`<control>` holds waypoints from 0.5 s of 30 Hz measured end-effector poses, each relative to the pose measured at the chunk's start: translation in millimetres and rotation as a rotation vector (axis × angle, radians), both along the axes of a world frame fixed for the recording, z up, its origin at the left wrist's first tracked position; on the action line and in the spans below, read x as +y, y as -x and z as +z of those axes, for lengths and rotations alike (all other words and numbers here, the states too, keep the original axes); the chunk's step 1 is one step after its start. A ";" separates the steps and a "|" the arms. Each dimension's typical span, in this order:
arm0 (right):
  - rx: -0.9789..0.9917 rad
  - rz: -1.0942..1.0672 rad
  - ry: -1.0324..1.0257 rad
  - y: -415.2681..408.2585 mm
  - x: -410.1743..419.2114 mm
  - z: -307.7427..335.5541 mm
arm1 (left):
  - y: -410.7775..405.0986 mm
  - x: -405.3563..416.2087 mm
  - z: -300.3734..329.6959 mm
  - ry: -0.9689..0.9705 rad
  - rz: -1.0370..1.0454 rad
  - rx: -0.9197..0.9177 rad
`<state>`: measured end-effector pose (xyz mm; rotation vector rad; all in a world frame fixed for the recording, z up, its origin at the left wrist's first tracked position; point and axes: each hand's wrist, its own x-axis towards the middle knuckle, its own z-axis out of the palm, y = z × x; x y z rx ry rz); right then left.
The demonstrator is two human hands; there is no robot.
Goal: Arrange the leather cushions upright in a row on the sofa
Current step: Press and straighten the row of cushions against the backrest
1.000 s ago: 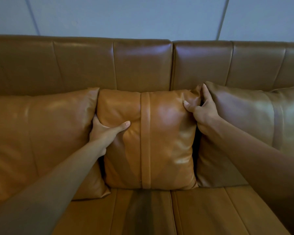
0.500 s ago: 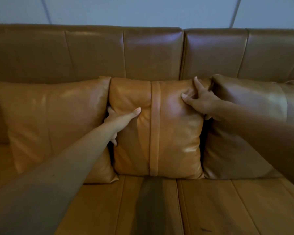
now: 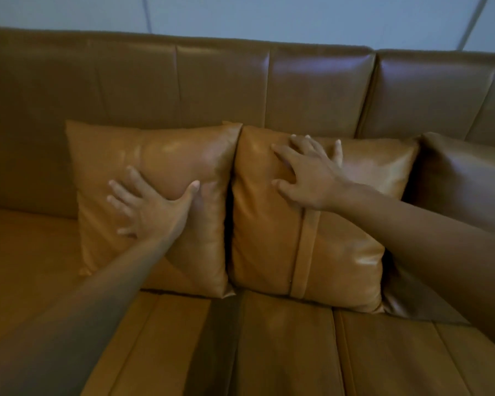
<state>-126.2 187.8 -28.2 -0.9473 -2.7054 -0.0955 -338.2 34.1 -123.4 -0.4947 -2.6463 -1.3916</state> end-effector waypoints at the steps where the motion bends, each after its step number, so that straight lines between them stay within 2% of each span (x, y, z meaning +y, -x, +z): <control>1: 0.005 0.017 0.011 12.5 -1.1 0.4 | 8.2 -8.6 -4.1 -0.017 0.019 -0.133; 4: -0.022 0.054 0.002 47.9 -4.5 1.5 | 27.5 -27.5 -23.5 -0.107 0.083 -0.539; 7: -0.070 0.075 -0.047 82.3 -13.4 -0.8 | 36.7 -45.6 -54.0 -0.340 0.060 -0.946; 9: -0.071 0.064 -0.068 98.9 -18.7 -3.7 | 36.2 -50.5 -69.3 -0.437 0.009 -1.003; 15: -0.087 0.039 -0.122 103.7 -13.9 -11.8 | 39.3 -47.8 -63.9 -0.443 -0.040 -0.945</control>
